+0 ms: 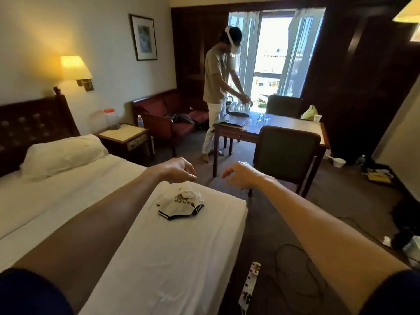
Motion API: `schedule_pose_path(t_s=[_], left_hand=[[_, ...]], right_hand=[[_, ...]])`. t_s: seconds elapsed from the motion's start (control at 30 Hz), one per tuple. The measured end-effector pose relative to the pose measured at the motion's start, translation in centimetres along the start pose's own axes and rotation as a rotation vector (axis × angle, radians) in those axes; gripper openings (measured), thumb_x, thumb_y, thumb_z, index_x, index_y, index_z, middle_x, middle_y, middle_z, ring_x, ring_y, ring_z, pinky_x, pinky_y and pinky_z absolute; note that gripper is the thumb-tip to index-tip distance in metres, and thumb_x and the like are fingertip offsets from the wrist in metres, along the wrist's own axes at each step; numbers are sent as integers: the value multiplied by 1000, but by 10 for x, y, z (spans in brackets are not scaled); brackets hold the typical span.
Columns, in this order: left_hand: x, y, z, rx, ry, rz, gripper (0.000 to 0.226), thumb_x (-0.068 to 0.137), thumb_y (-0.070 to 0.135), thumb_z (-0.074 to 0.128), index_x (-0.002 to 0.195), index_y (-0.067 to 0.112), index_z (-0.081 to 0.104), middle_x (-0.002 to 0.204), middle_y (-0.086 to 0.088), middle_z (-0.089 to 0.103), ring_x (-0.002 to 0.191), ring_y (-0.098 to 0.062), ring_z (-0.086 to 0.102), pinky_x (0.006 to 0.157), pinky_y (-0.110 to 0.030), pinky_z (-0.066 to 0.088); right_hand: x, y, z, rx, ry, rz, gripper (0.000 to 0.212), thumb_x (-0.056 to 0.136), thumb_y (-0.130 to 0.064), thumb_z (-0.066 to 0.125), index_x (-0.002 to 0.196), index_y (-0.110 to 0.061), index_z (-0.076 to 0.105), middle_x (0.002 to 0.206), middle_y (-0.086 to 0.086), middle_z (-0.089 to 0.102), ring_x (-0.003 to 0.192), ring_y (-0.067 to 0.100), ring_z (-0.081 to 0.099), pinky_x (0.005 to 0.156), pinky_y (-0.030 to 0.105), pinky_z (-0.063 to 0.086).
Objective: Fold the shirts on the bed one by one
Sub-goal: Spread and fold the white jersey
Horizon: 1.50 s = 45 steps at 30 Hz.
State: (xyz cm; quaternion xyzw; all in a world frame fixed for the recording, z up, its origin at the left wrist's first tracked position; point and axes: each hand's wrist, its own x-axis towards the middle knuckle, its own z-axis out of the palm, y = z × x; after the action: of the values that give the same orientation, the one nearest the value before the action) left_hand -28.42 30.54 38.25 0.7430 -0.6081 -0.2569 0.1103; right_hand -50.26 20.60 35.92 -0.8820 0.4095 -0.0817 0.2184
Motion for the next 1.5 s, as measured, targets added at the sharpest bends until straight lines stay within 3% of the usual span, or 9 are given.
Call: schedule_pose_path(t_s=[0.27,0.43,0.63,0.8,0.93,1.13,1.23,1.37,1.5], left_hand=[[150,-105,33,-139,122,-112,19,94,27,67,108,17,73,104,2,70,79,0,60,57,-12,42],[247,-172,52,-132,160,-273,18,93,26,65,104,16,74,106,-3,72,95,-17,65,86,-32,54],[344,-253,136,-129,35,-470,15,93,24,56,99,21,70,107,-1,70,98,-22,65,86,-38,53],[399,-317,224,-122,-65,-520,22,96,27,55,113,21,67,123,2,64,110,-20,60,89,-36,51],[436,-372,273,-74,-140,-585,23,98,25,51,118,22,63,135,0,52,123,-22,50,91,-38,48],[480,-439,323,114,-318,-570,32,92,18,52,117,23,72,166,-1,6,153,-25,1,116,-53,23],[492,-460,337,227,-367,-543,26,90,17,54,111,16,70,166,1,1,153,-26,-4,118,-58,17],[496,-461,342,252,-368,-549,45,91,17,53,136,15,55,161,-1,23,152,-25,11,119,-63,8],[483,-442,308,188,-101,-538,27,94,19,52,114,16,69,132,0,57,129,-16,48,121,-48,8]], right_hand=[[190,28,82,-56,-203,-13,26,95,-13,58,117,-18,71,124,5,65,106,17,60,90,24,49],[302,70,137,-25,-325,-6,29,94,-10,55,117,-14,71,123,8,65,112,23,61,99,32,50],[388,149,246,9,-496,55,35,92,-6,50,122,-11,68,129,12,62,116,29,57,97,37,50],[428,209,354,17,-620,121,42,94,-13,49,135,-21,55,145,8,44,130,28,46,106,38,42],[459,230,424,-183,-680,-39,36,95,-21,51,130,-21,59,162,-2,21,151,29,7,116,56,20],[488,253,494,-486,-720,-291,30,94,-26,49,118,-19,67,165,-1,1,150,31,-17,115,68,1],[497,259,516,-516,-729,-326,37,94,-22,49,129,-15,59,161,1,15,151,31,-11,114,68,0],[498,257,517,-407,-640,-296,36,93,-16,45,126,-12,59,143,-1,41,146,24,17,117,64,6],[504,243,482,-278,-478,-308,32,95,-10,43,120,-15,63,130,1,53,126,23,44,118,44,18]])
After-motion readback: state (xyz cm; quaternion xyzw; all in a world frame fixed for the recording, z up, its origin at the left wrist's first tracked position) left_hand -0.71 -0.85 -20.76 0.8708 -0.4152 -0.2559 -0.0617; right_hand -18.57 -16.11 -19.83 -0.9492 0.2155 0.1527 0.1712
